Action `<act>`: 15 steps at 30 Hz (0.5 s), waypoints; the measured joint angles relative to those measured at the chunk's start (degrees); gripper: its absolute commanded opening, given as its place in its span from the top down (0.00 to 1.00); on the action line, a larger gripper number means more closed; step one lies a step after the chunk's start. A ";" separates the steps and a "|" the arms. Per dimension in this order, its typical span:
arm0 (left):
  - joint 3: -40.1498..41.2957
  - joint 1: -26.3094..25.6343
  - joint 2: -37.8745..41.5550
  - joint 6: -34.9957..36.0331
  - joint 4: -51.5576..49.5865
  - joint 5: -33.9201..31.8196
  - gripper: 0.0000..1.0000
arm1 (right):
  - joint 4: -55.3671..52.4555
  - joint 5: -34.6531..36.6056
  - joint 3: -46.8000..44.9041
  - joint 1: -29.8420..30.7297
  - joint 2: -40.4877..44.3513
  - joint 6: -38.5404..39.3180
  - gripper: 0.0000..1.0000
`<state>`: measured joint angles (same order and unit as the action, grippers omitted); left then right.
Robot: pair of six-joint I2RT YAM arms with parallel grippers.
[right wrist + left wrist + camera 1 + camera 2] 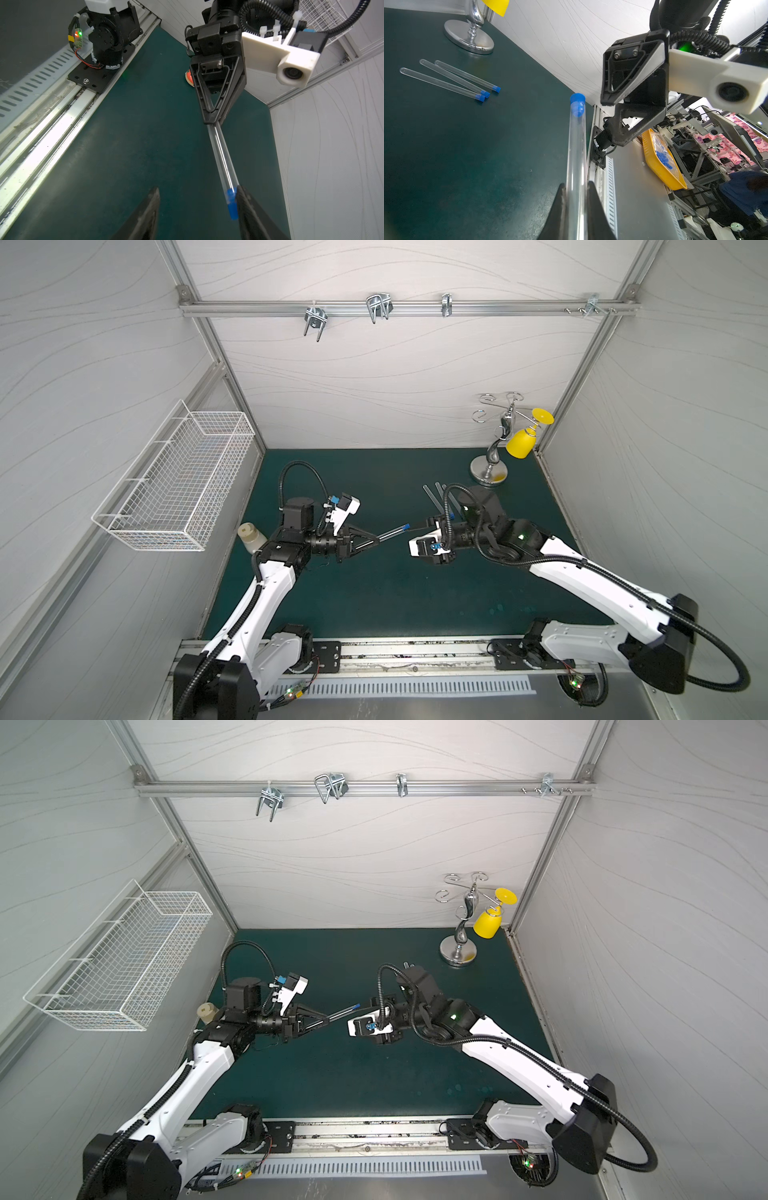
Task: Insert stoppers into test tubes
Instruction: Place the test tube at the center of the board.
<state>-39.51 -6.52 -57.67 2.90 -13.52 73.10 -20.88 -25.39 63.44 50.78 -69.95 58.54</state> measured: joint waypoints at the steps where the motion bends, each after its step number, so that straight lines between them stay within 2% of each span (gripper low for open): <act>1: 0.00 0.00 0.00 0.07 0.02 -0.02 1.00 | 0.04 0.55 0.83 0.28 -1.29 0.39 0.40; 6: 0.00 -0.02 0.00 0.37 -0.07 -0.02 1.00 | -0.48 2.99 3.96 0.81 -6.10 2.82 0.46; 15: 0.00 -0.02 0.00 0.59 -0.24 0.00 1.00 | -1.97 6.29 7.30 1.77 -8.79 6.01 0.74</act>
<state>-39.51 -6.55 -57.67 3.49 -13.76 73.10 -22.85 -19.09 70.74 52.56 -78.74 64.55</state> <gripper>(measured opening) 0.133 0.302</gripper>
